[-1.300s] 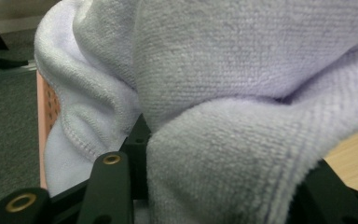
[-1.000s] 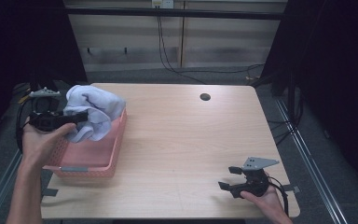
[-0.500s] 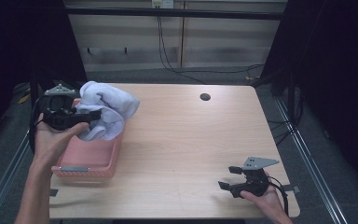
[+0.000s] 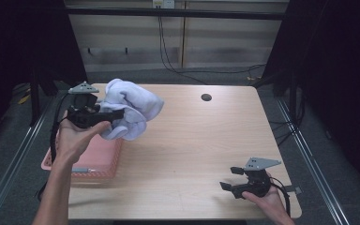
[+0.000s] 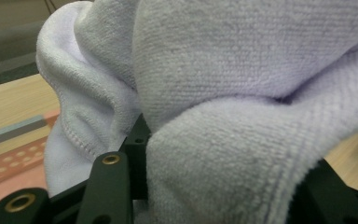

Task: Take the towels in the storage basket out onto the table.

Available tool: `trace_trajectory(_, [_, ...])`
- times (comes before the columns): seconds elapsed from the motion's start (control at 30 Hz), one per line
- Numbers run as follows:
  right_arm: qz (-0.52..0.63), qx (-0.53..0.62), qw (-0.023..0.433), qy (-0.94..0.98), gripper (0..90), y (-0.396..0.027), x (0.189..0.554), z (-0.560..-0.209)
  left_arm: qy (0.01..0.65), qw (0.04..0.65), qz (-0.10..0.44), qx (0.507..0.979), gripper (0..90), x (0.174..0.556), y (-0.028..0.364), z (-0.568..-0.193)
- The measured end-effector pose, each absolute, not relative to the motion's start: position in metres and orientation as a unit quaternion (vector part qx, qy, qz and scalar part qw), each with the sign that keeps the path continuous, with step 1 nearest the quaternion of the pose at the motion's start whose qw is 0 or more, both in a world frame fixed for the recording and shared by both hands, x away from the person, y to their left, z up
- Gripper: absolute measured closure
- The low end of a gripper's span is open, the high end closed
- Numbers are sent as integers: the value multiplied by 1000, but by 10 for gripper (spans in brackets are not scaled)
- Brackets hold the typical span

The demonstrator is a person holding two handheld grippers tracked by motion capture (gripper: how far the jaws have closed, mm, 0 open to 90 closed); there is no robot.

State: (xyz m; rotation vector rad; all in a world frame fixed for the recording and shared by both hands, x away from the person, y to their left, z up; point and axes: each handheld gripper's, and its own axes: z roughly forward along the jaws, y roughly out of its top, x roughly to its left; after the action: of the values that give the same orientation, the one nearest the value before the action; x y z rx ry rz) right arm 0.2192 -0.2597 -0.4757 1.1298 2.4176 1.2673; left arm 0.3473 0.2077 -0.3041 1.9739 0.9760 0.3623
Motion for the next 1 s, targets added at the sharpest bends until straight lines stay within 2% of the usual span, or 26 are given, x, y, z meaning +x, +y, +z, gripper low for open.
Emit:
trace_trajectory(0.43, [427, 380, 97, 815, 242, -261, 219, -475, 364, 448, 110, 809, 518, 344, 161, -329])
trace_trajectory(0.73, [427, 381, 97, 814, 242, -261, 219, -475, 334, 429, 104, 833, 516, 339, 114, -345])
trace_trajectory(1.0, [428, 385, 97, 812, 242, -264, 219, -475, 327, 419, 84, 843, 514, 337, 86, -376])
